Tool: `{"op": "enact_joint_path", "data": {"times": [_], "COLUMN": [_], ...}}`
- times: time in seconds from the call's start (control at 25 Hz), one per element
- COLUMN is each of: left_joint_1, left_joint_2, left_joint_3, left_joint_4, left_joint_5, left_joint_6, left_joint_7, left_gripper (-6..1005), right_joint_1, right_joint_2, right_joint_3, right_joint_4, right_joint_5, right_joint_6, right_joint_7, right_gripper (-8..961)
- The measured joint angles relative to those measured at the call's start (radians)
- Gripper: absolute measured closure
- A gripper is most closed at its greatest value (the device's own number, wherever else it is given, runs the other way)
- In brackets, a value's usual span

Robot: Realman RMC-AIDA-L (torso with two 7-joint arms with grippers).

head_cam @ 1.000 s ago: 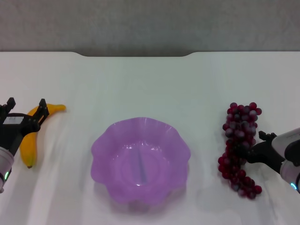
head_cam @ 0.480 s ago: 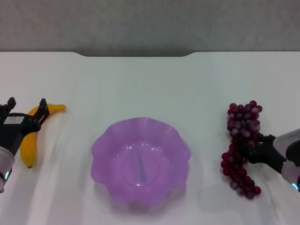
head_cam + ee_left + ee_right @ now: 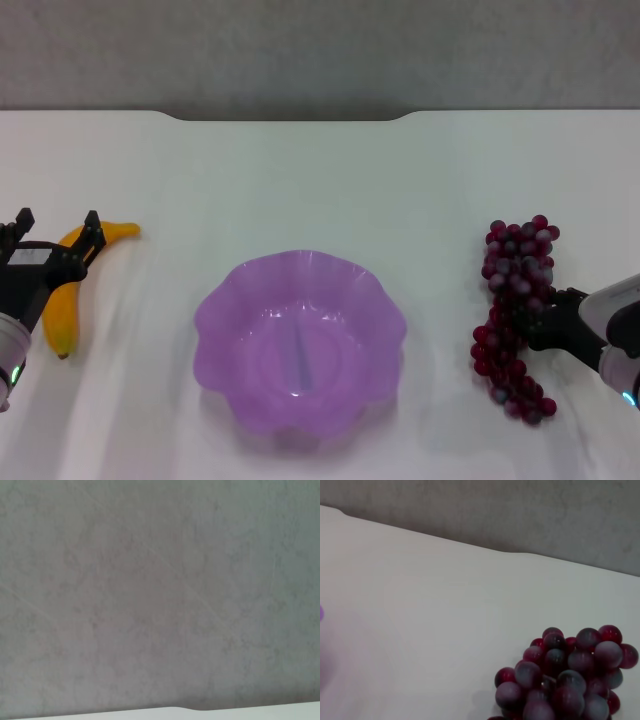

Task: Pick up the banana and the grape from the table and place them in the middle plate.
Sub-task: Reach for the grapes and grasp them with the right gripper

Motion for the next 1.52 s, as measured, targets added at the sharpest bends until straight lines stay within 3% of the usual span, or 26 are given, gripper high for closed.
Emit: {"op": "enact_joint_path", "data": {"times": [1.52], "left_joint_1": [0.003], "left_joint_2": [0.0], "left_joint_3": [0.0], "left_joint_4": [-0.001], "left_joint_5": [0.0], "left_joint_6": [0.0], "left_joint_7": [0.0], "left_gripper": [138], "right_joint_1": [-0.01], "right_joint_2": [0.0], "right_joint_3": [0.007], "right_joint_4": [0.0], "right_joint_5": [0.009], "right_joint_6": [-0.064], "right_joint_7": [0.011], "right_gripper": [731]}}
